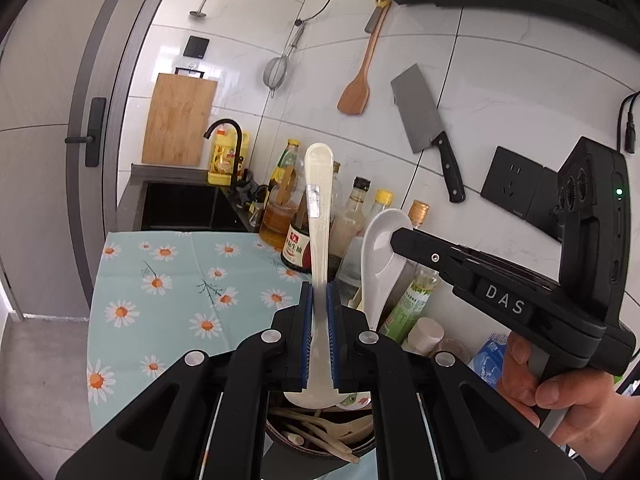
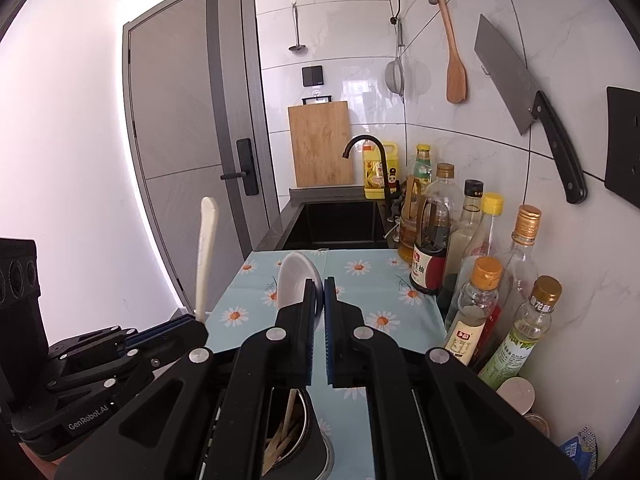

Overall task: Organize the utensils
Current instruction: 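Lower both spoons into the black holder and open both tools, then withdraw both open tools back toward the two remaining chopsticks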

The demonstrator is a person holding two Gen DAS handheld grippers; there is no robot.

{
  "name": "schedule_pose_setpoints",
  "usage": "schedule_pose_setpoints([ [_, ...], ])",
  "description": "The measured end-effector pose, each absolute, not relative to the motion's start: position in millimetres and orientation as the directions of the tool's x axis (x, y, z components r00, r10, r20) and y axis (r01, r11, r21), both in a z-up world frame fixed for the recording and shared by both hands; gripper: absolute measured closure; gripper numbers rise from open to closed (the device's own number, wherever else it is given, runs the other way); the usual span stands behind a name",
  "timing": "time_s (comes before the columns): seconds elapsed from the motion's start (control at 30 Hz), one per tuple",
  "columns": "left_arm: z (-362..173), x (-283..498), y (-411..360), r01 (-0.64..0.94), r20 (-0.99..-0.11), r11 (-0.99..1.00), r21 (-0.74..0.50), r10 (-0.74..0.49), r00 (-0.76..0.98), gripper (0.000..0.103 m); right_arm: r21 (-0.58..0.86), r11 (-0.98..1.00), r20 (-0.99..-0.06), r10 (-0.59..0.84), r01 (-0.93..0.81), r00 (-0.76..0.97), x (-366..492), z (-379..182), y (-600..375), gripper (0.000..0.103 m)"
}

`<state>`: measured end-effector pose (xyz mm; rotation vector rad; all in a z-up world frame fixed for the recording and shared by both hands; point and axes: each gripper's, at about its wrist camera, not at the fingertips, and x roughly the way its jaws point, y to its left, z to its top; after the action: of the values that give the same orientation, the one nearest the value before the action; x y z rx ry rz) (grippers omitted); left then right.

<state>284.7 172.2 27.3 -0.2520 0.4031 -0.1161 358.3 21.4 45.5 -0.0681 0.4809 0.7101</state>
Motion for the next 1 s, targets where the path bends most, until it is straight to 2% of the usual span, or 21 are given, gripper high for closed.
schedule_pose_setpoints([
  [0.03, 24.7, 286.4, 171.9, 0.060, -0.382, 0.962, -0.268, -0.163, 0.910, 0.096, 0.110, 0.754, -0.455, 0.617, -0.647, 0.642, 358.4, 43.3, 22.1, 0.097],
  [0.13, 21.3, 284.6, 171.5, 0.050, -0.384, 0.962, -0.268, -0.154, 0.910, 0.096, 0.136, 0.752, -0.463, 0.624, -0.645, 0.629, 358.4, 39.9, 21.5, 0.073],
  [0.5, 25.6, 262.2, 174.8, 0.033, -0.378, 0.957, -0.288, -0.145, 0.914, 0.095, 0.166, 0.743, -0.462, 0.640, -0.649, 0.614, 339.9, 49.3, 4.3, 0.072],
  [0.53, 26.7, 260.6, 174.6, 0.036, -0.376, 0.956, -0.290, -0.148, 0.915, 0.091, 0.167, 0.742, -0.462, 0.640, -0.649, 0.614, 338.2, 50.0, 3.1, 0.072],
  [0.57, 28.1, 258.3, 173.9, 0.036, -0.376, 0.957, -0.289, -0.148, 0.915, 0.082, 0.170, 0.741, -0.463, 0.642, -0.650, 0.611, 337.3, 50.5, 1.6, 0.072],
  [0.6, 29.7, 254.7, 172.9, 0.038, -0.374, 0.957, -0.289, -0.150, 0.915, 0.080, 0.175, 0.737, -0.467, 0.645, -0.652, 0.604, 335.1, 50.8, -0.1, 0.072],
  [0.9, 41.6, 230.3, 163.1, 0.041, -0.372, 0.962, -0.269, -0.143, 0.917, 0.080, 0.194, 0.717, -0.477, 0.666, -0.670, 0.574, 311.8, 58.5, -16.8, 0.072],
  [1.0, 44.1, 223.5, 159.3, 0.043, -0.382, 0.964, -0.262, -0.144, 0.913, 0.080, 0.200, 0.709, -0.483, 0.672, -0.676, 0.562, 303.6, 60.0, -22.4, 0.067],
])
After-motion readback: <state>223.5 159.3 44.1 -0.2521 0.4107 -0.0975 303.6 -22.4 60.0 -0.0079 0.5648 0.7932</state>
